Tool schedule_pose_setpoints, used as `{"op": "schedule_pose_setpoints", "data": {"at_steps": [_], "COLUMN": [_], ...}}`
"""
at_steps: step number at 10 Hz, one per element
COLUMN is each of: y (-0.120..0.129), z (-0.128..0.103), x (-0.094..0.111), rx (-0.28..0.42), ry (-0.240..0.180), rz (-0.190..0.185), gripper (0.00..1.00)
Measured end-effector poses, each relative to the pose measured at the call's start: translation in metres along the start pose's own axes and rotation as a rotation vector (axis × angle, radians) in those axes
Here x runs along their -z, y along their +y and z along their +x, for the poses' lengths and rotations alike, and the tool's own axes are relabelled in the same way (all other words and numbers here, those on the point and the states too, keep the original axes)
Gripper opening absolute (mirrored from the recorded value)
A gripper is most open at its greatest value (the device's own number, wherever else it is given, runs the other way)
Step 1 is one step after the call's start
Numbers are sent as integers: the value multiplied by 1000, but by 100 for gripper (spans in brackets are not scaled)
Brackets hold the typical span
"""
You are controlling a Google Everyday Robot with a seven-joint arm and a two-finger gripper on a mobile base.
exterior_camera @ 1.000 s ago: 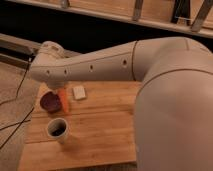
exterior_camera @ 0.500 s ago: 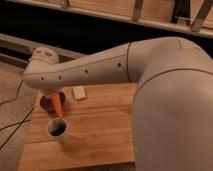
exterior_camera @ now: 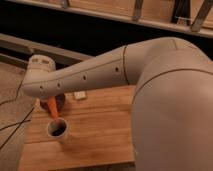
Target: Place the pepper in the ceramic cup
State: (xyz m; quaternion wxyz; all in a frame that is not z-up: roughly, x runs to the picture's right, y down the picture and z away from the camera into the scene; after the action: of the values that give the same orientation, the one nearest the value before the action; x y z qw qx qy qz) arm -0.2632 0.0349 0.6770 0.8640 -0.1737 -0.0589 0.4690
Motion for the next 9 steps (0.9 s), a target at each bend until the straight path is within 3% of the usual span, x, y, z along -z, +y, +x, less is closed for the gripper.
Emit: {"op": "schedule_pose_setpoints", "data": {"at_steps": [5, 9], "y": [7, 17], "z": [4, 17], "x": [-2, -4], "rx": [-34, -35], "ry": [-57, -74], "rz": [11, 6], "gripper": [0, 0]}}
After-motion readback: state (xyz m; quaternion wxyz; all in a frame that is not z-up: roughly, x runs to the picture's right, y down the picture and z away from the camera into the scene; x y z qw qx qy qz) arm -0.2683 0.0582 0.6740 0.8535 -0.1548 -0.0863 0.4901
